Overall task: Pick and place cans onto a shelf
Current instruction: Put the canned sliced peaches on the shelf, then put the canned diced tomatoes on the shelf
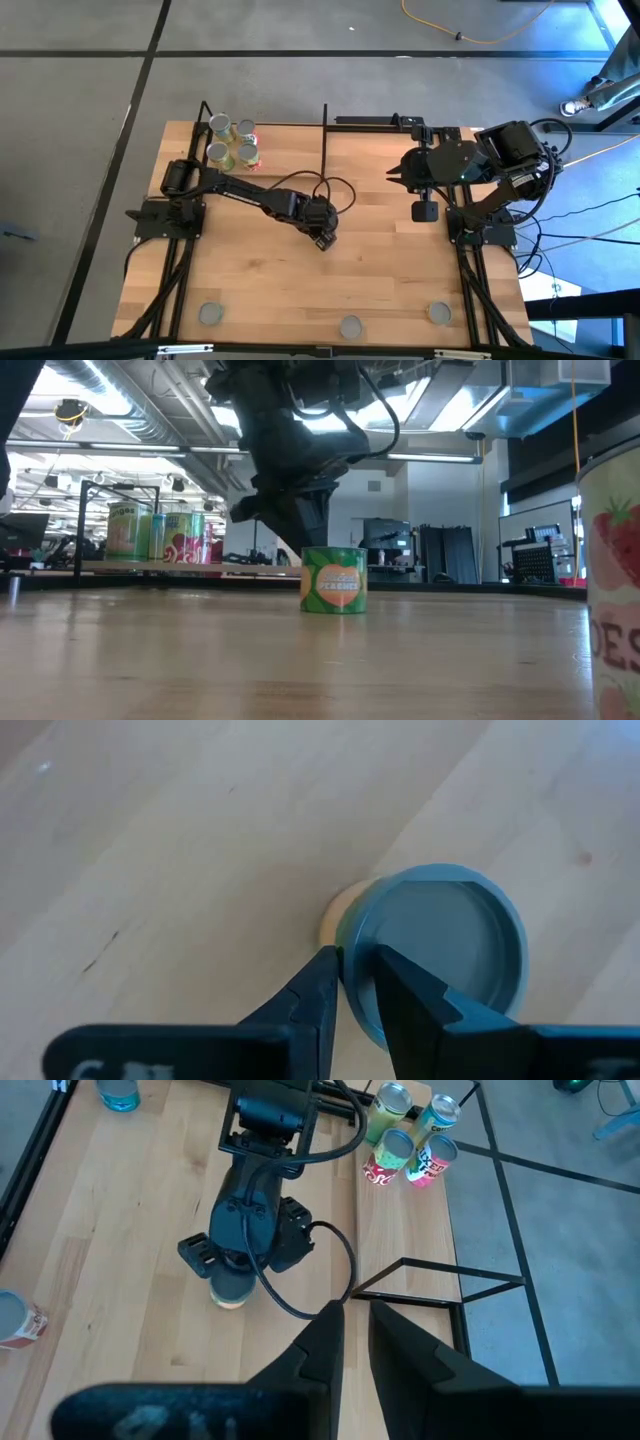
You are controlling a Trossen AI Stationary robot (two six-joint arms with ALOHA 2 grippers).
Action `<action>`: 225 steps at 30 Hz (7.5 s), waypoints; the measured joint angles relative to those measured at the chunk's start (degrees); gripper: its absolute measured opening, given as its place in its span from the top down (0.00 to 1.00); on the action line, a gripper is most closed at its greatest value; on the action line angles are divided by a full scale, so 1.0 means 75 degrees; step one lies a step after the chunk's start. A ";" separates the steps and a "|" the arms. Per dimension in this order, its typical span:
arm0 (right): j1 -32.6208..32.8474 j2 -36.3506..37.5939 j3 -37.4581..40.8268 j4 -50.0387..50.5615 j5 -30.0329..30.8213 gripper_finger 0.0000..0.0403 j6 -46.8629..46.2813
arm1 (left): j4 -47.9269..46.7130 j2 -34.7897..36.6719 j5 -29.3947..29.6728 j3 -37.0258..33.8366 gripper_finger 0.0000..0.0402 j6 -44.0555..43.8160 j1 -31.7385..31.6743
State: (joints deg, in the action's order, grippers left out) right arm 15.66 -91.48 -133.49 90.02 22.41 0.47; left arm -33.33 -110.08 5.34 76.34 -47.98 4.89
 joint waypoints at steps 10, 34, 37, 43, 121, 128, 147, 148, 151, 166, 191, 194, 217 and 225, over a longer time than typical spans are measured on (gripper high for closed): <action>-0.0001 0.0000 0.0000 -0.0001 0.0002 0.87 0.0000 | -0.0240 0.0070 0.0102 -0.0006 0.98 0.0440 -0.0090; 0.0000 -0.0003 0.0000 -0.0003 0.0003 0.87 -0.0029 | -0.4786 0.1223 0.1024 0.3231 1.00 0.1871 -0.1275; 0.0000 -0.0003 -0.0003 -0.0003 0.0001 0.87 -0.0032 | -0.4999 0.1319 0.1094 0.3200 1.00 0.2073 -0.1801; 0.0000 -0.0003 -0.0003 -0.0001 -0.0003 0.87 -0.0032 | -0.4746 0.1318 0.1169 0.3038 1.00 0.2655 -0.2743; -0.0006 -0.0003 -0.0003 -0.0140 0.0006 0.87 -0.0245 | -0.2539 0.1309 0.1202 0.0471 1.00 0.3618 -0.3249; -0.0009 -0.0003 -0.0004 -0.0138 0.0006 0.87 -0.0254 | -0.2256 0.1309 0.1546 0.0092 1.00 0.3619 -0.3305; -0.0006 -0.0003 -0.0003 -0.0140 0.0006 0.87 -0.0256 | -0.2199 0.1309 0.2238 0.0070 1.00 0.3959 -0.4461; -0.0006 -0.0003 -0.0006 -0.0137 0.0006 0.87 -0.0256 | -0.2202 0.1309 0.2246 0.0070 1.00 0.3969 -0.4508; -0.0008 -0.0003 -0.0006 -0.0138 0.0006 0.87 -0.0256 | -0.2199 0.1309 0.2241 0.0070 1.00 0.4073 -0.4599; -0.0008 -0.0003 -0.0006 -0.0138 0.0004 0.87 -0.0256 | -0.2214 0.1309 0.2125 0.0070 1.00 0.3973 -0.4412; -0.0006 -0.0003 -0.0006 -0.0268 0.0003 0.87 -0.0432 | -0.1881 0.0956 0.2878 0.0079 1.00 0.4368 -0.4588; -0.0009 -0.0003 -0.0006 -0.0268 0.0003 0.87 -0.0452 | -0.1879 0.0956 0.2748 0.0079 1.00 0.4457 -0.4671; 0.0284 0.0021 0.0289 -0.0006 -0.2074 0.87 -0.0574 | -0.1990 0.4412 -0.0259 0.0076 1.00 0.4873 -0.0966; 0.0891 0.0017 0.0962 -0.0061 -0.1492 0.87 -0.2053 | -0.1945 0.5214 0.0551 0.0076 1.00 0.4641 0.0717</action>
State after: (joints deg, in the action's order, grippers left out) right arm 22.34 -91.36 -126.27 89.56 11.22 -14.92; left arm -47.92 -70.98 9.48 76.90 -13.17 10.26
